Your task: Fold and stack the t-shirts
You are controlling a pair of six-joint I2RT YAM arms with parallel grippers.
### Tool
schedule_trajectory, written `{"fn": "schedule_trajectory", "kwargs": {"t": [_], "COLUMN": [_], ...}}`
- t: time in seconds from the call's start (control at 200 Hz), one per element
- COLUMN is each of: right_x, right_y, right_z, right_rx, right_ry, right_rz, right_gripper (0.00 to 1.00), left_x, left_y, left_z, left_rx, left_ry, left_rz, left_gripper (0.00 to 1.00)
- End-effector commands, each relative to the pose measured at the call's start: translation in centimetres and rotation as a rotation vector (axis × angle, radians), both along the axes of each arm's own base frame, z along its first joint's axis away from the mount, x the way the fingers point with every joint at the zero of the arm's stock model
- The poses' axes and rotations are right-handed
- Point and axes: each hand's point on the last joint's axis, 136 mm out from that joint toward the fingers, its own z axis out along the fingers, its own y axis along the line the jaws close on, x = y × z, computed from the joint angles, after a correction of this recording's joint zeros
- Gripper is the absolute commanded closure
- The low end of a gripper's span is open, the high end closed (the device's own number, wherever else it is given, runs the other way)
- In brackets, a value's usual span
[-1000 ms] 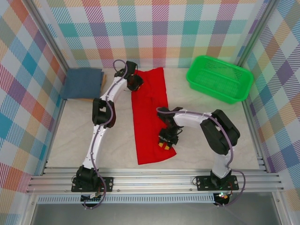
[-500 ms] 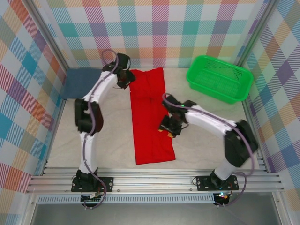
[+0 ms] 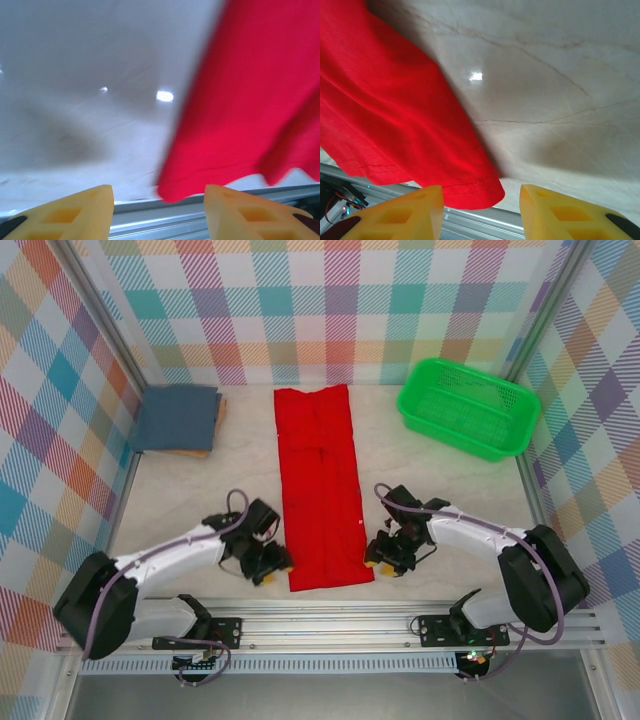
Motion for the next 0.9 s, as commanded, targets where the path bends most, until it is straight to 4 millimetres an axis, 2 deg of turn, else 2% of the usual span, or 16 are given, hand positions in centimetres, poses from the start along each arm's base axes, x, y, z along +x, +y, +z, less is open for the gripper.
{"fn": "schedule_trajectory", "kwargs": {"t": [0.0,0.19,0.38,0.505,0.6,0.65,0.69,0.71,0.795,0.9], "right_x": [0.1,-0.2,-1.0,-1.2,-1.1,-1.0,-1.0,-1.0,-1.4,-2.5], "right_y": [1.7,2.8,2.6,2.6,2.7,2.9,2.9,2.9,2.8,2.4], "right_z": [-0.1,-1.7,-2.5,-2.7,-2.6,-2.5,-2.3,-2.2,-1.4,-0.4], "right_rx": [0.081,0.083,0.026,0.007,-0.003,-0.003,-0.005,-0.004,-0.003,0.003], "right_ry": [0.004,0.042,0.083,0.086,0.079,0.075,0.074,0.074,0.081,0.106], "right_rz": [0.014,-0.014,-0.030,-0.040,-0.047,-0.055,-0.062,-0.066,-0.079,-0.069], "right_gripper": [0.56,0.57,0.61,0.67,0.73,0.81,0.95,1.00,1.00,1.00], "left_x": [1.2,1.7,1.2,0.9,1.5,1.3,1.5,1.6,1.6,0.5], "left_y": [-1.9,-3.1,-5.1,-5.8,-5.9,-5.3,-5.2,-5.2,-5.2,-4.2], "left_z": [1.0,-0.2,-1.3,-1.9,-1.7,-1.8,-1.5,-1.3,-0.3,0.7], "left_rx": [-0.103,-0.133,-0.122,-0.090,-0.065,-0.027,-0.018,-0.016,-0.019,-0.014], "left_ry": [-0.055,-0.065,-0.042,-0.040,-0.075,-0.067,-0.076,-0.082,-0.097,-0.089], "left_rz": [0.116,0.138,0.074,0.034,0.023,0.026,0.024,0.020,0.008,-0.012], "left_gripper": [0.47,0.47,0.51,0.63,0.82,0.92,1.00,1.00,1.00,1.00]}}
